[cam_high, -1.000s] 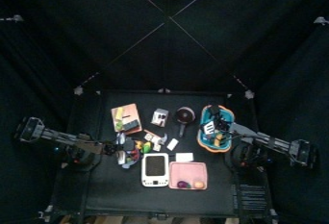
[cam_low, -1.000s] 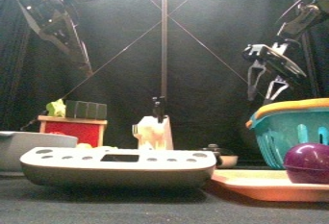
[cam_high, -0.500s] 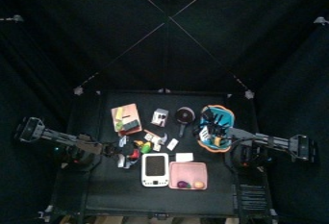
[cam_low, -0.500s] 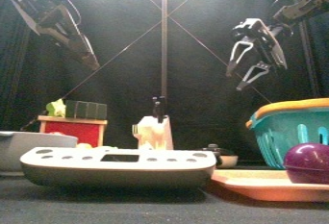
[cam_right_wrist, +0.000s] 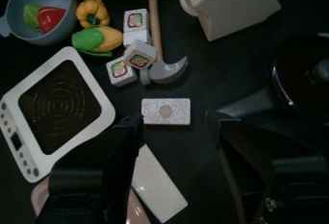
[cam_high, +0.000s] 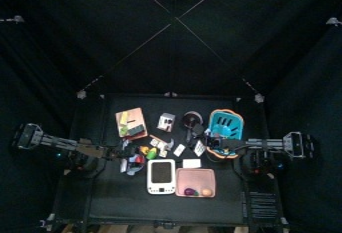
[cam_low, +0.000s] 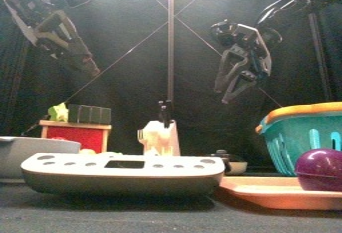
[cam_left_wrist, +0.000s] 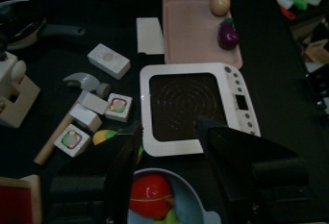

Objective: Grab white sushi piece

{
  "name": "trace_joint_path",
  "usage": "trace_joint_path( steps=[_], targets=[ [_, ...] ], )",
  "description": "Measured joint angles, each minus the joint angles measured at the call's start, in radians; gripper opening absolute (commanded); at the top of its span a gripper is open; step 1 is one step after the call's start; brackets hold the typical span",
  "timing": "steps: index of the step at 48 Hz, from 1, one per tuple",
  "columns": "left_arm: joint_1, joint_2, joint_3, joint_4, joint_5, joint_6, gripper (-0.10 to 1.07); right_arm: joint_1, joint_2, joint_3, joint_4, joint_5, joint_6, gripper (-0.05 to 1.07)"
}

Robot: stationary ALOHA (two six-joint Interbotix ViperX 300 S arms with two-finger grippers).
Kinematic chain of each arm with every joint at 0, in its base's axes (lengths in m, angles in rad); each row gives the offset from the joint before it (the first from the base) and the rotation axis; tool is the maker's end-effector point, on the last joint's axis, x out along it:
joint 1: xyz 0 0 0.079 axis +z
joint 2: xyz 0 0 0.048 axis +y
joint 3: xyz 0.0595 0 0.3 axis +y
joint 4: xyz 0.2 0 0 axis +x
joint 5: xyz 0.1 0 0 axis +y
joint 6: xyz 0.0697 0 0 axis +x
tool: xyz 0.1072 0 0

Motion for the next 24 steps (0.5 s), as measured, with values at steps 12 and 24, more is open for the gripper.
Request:
trace_joint_path(
  steps=[12,24],
  targets=[
    [0.018,-0.066,0.084,-0.028,-0.074,0.002,0.85,0.009,0.149,-0.104,-0.046,-0.015,0.006,0.89],
    [0.02,-0.109,0.11,-0.034,-0.067,0.006,0.85,0.046,0.353,-0.249,-0.084,-0.023,-0.002,0.9]
  ],
)
